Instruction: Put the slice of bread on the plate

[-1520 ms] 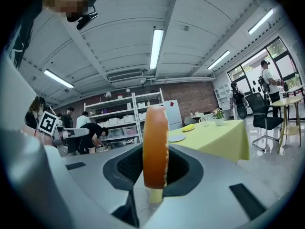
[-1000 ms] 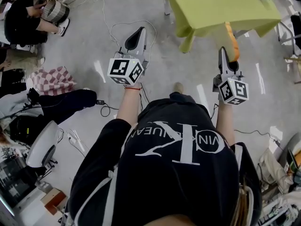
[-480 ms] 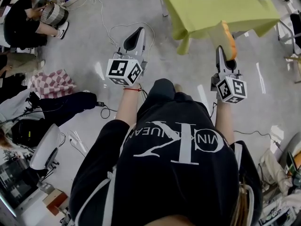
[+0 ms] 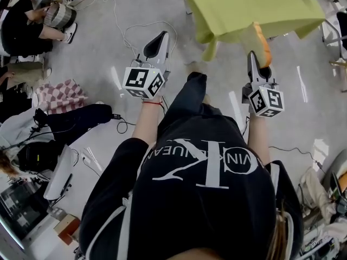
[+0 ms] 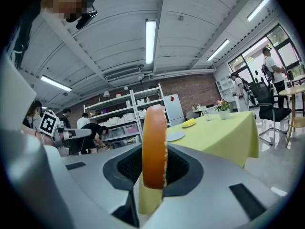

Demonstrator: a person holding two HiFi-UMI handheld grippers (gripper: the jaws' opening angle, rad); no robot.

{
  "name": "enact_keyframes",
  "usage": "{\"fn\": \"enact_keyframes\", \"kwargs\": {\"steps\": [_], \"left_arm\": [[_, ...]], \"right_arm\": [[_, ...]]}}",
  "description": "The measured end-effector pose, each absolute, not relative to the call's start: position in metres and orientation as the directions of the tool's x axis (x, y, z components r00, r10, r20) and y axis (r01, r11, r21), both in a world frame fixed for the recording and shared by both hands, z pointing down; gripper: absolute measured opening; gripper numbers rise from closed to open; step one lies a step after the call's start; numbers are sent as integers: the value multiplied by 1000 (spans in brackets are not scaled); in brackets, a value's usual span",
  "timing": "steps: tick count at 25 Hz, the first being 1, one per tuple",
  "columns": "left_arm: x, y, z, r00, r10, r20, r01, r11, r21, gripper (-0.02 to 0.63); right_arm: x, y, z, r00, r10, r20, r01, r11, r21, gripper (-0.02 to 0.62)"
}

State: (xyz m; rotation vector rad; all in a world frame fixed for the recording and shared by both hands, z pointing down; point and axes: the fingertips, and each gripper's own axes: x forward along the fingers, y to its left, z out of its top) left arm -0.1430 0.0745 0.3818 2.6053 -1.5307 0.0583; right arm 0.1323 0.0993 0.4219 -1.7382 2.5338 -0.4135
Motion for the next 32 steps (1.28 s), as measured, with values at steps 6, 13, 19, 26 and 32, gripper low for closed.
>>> {"fn": "enact_keyframes", "kwargs": {"steps": [6,13,19,26,32], "left_arm": [[-135,38,386,503,-860,89,-863,-493,114,12],[-111,-14,390,547,-833,82,-833,-532,151,12],[-94,-64,388,583,-809,74,-807,-567,163,11],[-91,-121,393,613,-785,88,-786,-595,167,11],[-90,-161,396,638,-764,92,-765,-617,185,11]], "right_arm": [[138,73,418,-360,-925,120,-917,327,-229,97],[153,35,415,-335,-933,131,-926,301,-227,97],[162,-2,415,-324,-936,141,-928,285,-239,97],[152,-49,417,-328,-934,139,-921,284,-266,97],[143,-81,417,-320,-934,158,-924,271,-268,97]]}}
